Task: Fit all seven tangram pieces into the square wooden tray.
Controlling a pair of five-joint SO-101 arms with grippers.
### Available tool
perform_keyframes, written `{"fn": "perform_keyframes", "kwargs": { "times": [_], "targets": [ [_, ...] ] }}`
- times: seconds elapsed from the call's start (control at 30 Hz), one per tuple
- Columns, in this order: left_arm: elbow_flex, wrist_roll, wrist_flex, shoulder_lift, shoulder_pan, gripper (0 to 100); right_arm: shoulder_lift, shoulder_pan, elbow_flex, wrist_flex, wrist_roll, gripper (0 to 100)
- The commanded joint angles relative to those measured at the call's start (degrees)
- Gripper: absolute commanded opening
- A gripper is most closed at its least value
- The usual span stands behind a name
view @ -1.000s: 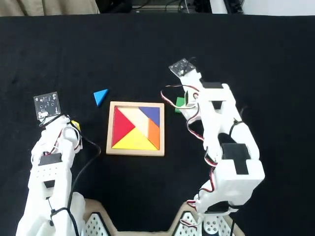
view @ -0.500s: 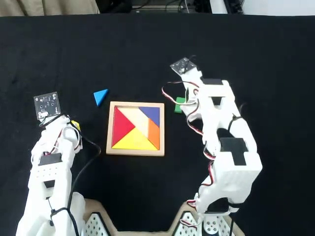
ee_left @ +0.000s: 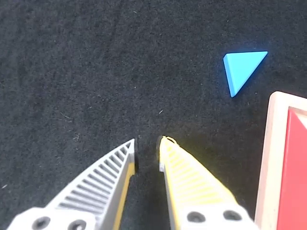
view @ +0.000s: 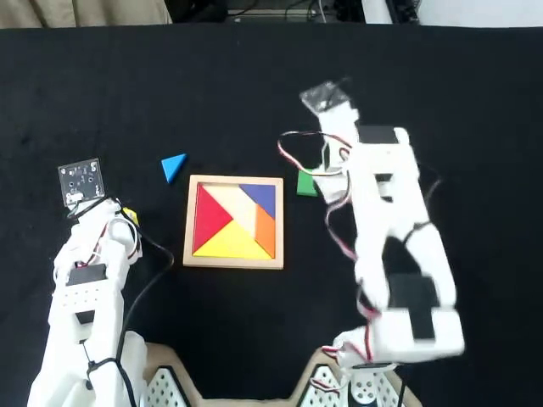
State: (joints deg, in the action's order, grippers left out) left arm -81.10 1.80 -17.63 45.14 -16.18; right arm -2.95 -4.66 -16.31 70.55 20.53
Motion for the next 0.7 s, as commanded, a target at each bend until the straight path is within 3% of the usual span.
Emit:
{"fn": "perform_keyframes", "kwargs": {
  "times": [0.0,0.27,0.5,0.67],
  "targets": [
    [0.3,0.2,1.1,1.1,0.6,10,-8.1,-7.5,1.2,3.2,-9.5,1.8],
    [0.2,0.2,0.9,1.1,0.6,10,-4.6,-20.4,1.3,1.1,-32.8,1.8],
    [0.2,0.2,1.1,1.1,0.6,10,2.6,-23.9,1.2,-3.5,-41.8,1.8],
    [0.4,0.2,1.1,1.1,0.6,10,8.7,-24.0,1.4,-9.1,-53.7,2.1]
  ]
}}
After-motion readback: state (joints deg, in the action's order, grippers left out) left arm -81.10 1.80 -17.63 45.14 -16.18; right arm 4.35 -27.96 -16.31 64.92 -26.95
